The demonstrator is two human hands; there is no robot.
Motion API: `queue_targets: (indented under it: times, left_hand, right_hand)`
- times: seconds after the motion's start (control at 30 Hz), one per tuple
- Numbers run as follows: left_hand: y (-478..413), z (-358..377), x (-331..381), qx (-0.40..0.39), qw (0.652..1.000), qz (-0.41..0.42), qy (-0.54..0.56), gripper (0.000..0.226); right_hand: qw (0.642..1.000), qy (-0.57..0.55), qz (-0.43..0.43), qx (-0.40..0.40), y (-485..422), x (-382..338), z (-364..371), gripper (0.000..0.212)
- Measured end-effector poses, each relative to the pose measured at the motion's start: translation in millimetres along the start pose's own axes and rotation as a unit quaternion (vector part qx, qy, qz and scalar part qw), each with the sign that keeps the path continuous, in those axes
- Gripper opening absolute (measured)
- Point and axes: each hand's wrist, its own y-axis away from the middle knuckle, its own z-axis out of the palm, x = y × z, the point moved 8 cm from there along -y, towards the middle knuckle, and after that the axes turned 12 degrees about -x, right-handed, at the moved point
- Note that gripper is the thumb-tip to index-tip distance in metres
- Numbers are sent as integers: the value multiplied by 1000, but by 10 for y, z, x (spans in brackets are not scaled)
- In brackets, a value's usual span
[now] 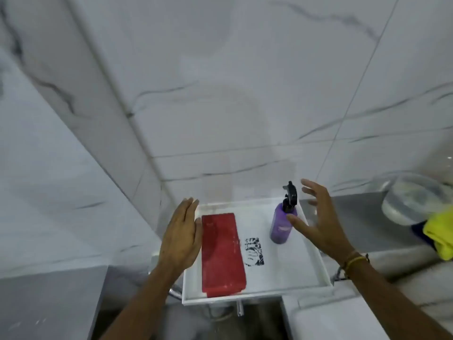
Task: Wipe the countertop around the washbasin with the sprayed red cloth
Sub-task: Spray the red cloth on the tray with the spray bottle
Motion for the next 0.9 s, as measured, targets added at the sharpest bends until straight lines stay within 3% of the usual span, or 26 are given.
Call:
queue_targets:
  times: [0.1, 0.3, 0.5, 0.6, 0.9]
  left_hand:
    - [116, 362, -334, -31, 998, -58, 12, 54]
    - [202, 944, -735, -75, 989, -122, 32, 58]
    - [169, 1162, -834, -104, 986, -121, 50, 66]
    - [103, 1144, -920, -104, 986, -120, 41, 64]
    - [-4, 1149, -910, -88, 990, -97, 48, 64]
  right_hand:
    - [999, -35, 27, -3, -4, 249, 135, 93]
    - [993, -109, 8, 38, -235, 343, 350, 94]
    - [991, -96, 23, 92, -392, 365, 404, 59]
    - [989, -86, 28, 113, -428, 359, 424, 52]
    - [990, -138, -5, 31, -280, -15, 487, 30]
